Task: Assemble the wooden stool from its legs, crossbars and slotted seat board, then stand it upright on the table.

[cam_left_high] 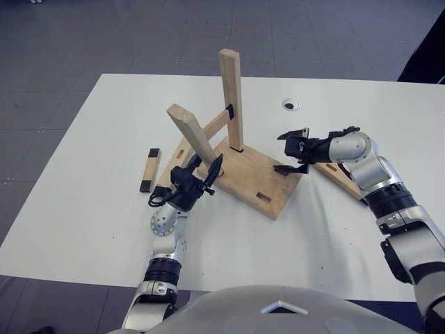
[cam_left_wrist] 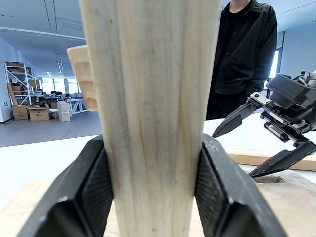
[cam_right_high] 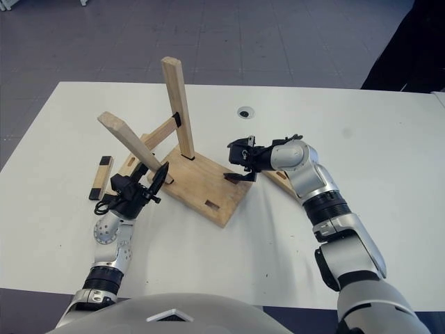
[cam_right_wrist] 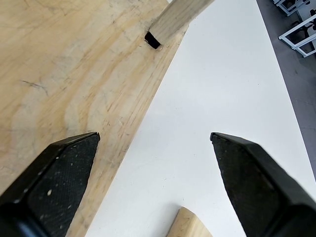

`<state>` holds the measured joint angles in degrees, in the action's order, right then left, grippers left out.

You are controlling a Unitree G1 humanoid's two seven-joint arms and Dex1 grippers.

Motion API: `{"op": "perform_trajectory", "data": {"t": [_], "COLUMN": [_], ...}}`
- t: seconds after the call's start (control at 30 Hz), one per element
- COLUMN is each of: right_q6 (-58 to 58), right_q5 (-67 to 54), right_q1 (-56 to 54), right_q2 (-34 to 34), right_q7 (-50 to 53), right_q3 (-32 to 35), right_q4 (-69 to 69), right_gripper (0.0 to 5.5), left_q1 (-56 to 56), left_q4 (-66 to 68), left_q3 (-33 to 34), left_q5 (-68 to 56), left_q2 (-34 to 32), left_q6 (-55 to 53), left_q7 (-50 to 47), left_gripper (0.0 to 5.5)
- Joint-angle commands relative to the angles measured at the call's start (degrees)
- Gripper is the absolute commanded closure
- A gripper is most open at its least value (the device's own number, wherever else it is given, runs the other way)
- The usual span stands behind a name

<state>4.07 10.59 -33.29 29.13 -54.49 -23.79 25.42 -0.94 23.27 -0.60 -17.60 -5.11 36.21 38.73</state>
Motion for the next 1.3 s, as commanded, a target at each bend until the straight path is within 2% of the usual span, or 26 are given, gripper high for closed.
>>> {"op": "perform_trajectory", "data": {"t": [0.03,0.2,0.23,0.47,0.63,0.73,0.87,1.1,1.2,1.3], "right_q6": [-2.0,-2.4,-2.5,-2.9,-3.2,-3.2,-3.5,-0.5,-3.7,-9.2], "right_q5": [1.9,1.8,1.8,1.9,2.2,2.7,2.6,3.8,-0.9,-5.7], "right_q1": [3.1,3.1,3.1,3.3,3.9,4.2,4.9,3.2,1.4,0.1], "right_q2": [1.2,1.3,1.3,1.4,2.2,3.0,3.7,6.7,4.9,4.8], "right_q7": [-1.5,-1.6,-1.6,-1.6,-1.7,-1.5,-1.7,-1.3,-2.1,-3.8], "right_q3": [-1.4,-1.3,-1.3,-1.4,-1.5,-1.2,-0.9,-0.5,2.5,6.5], "right_q4": [0.4,-0.2,-0.3,-0.7,-1.9,-1.7,-2.2,1.4,-1.1,-6.6], "right_gripper": [1.33,1.33,1.33,1.33,1.33,1.33,1.33,1.33,1.33,1.33], "left_q1": [-4.6,-3.7,-3.6,-3.5,-10.2,-14.3,-13.9,-10.7,-10.6,-13.3], "left_q4": [3.9,3.4,3.2,1.8,-4.1,-10.4,-13.4,-14.5,-18.1,-25.8], "left_q3": [-0.3,-0.1,-0.2,-0.5,-3.4,-2.0,0.0,0.8,2.3,5.8], "left_q5": [0.5,1.3,1.3,0.9,6.2,5.0,3.5,2.1,-1.9,-10.5], "left_q2": [1.8,2.2,2.2,1.2,-5.4,-9.1,-9.8,-8.2,-9.1,-12.2], "left_q6": [0.4,1.8,1.9,1.6,-1.6,-4.8,-7.5,-9.1,-10.7,-17.1], "left_q7": [-0.6,-0.9,-0.8,0.6,2.5,2.1,-0.1,-2.8,-1.4,0.2], "left_gripper": [3.46,3.46,3.09,1.93,1.16,0.62,0.05,0.02,0.02,0.02]}}
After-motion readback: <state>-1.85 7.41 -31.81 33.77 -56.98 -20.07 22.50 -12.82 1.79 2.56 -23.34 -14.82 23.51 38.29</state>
